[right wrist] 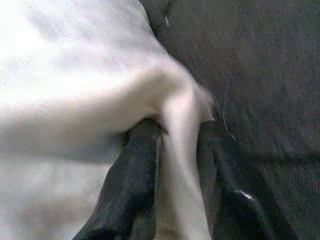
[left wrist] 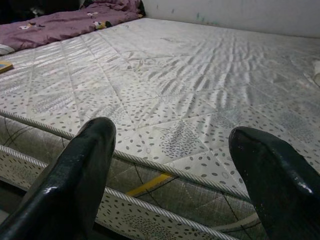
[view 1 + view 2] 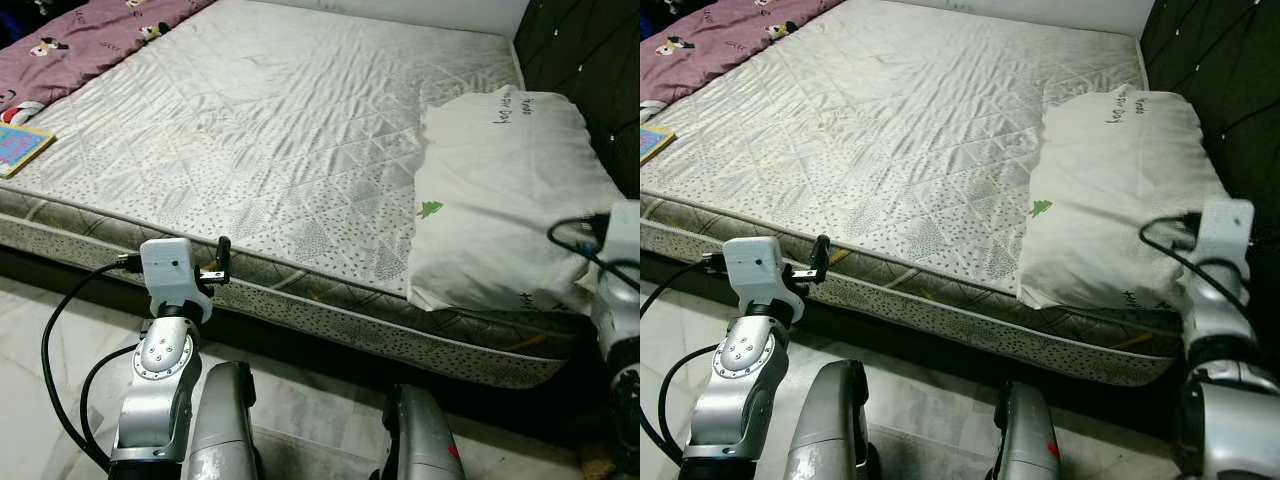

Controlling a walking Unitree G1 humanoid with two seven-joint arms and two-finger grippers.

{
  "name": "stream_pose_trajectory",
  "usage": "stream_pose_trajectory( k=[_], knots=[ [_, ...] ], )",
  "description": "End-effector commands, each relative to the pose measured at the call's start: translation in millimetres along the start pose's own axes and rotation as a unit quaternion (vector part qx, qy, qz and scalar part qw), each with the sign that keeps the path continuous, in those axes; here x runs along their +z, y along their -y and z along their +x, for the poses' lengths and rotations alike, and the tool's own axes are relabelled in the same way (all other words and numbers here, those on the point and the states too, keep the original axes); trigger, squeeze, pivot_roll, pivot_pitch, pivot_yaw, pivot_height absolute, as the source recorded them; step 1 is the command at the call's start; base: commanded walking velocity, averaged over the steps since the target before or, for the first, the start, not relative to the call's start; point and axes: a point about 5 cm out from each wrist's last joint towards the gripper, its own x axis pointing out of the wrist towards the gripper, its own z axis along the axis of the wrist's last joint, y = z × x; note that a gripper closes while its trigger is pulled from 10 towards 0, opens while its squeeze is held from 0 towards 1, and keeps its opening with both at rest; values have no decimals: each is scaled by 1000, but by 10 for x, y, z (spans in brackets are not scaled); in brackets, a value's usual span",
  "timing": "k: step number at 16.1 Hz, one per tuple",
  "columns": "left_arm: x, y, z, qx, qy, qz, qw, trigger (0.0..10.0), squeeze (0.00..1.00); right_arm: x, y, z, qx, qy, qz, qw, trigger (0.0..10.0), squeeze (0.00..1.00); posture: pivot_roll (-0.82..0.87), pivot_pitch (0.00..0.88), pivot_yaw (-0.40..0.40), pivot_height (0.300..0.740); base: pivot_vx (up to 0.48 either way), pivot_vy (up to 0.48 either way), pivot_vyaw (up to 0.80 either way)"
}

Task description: Clean up the room

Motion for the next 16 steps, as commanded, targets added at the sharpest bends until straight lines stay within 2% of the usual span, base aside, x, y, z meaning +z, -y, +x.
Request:
stream_pose_trajectory(
  k=[1, 2, 5, 6, 7, 8, 10, 11, 12, 14, 16],
  knots=[
    [-2, -17, 17, 5, -2, 4, 1000, 10000, 0, 99, -167, -20, 26, 31, -7, 999, 10000, 1000, 104, 0, -42, 554, 0, 0, 0],
    [-3, -18, 20, 5, -2, 3, 1000, 10000, 0, 85, -224, -43, 35, 36, -13, 999, 10000, 1000, 103, 0, -42, 554, 0, 0, 0],
    [0, -5, 53, 4, 1, 1, 1000, 10000, 0, -119, -559, -253, 86, 31, -32, 995, 10000, 1000, 78, 0, -26, 554, 0, 0, 0],
    [-2, -1, 67, 1, 0, 1, 1000, 10000, 0, -151, -703, -370, 125, 47, -39, 990, 10000, 1000, 66, 0, -16, 554, 0, 0, 0],
    [-14, 14, 81, -9, -4, 1, 1000, 10000, 0, -61, -1003, -640, 218, 110, -35, 969, 10000, 1000, 46, 0, 0, 554, 0, 0, 0],
    [-23, 19, 90, -12, -6, 0, 1000, 10000, 0, 48, -1187, -832, 278, 148, -15, 949, 10000, 1000, 42, 0, 3, 554, 0, 0, 0],
    [-28, 27, 117, -15, -7, -3, 1000, 10000, 0, 370, -1529, -1264, 383, 226, 26, 895, 10000, 1000, 35, 0, 12, 554, 0, 0, 0],
    [-31, 29, 122, -15, -6, -5, 1000, 10000, 0, 400, -1600, -1334, 393, 224, 39, 891, 10000, 1000, 35, 0, 14, 554, 0, 0, 0],
    [-28, 48, 124, -14, -4, -7, 1000, 10000, 0, 404, -1690, -1434, 413, 197, 78, 886, 10000, 1000, 35, 0, 16, 554, 0, 0, 0],
    [-41, 78, 85, -16, -2, -11, 1000, 10000, 0, 425, -1825, -1541, 389, 165, 134, 896, 10000, 1000, 54, 0, 6, 554, 0, 0, 0],
    [-70, 61, 62, -11, -5, -11, 1000, 10000, 0, 405, -1848, -1539, 345, 136, 173, 913, 10000, 1000, 69, 0, -1, 554, 0, 0, 0]
  ],
)
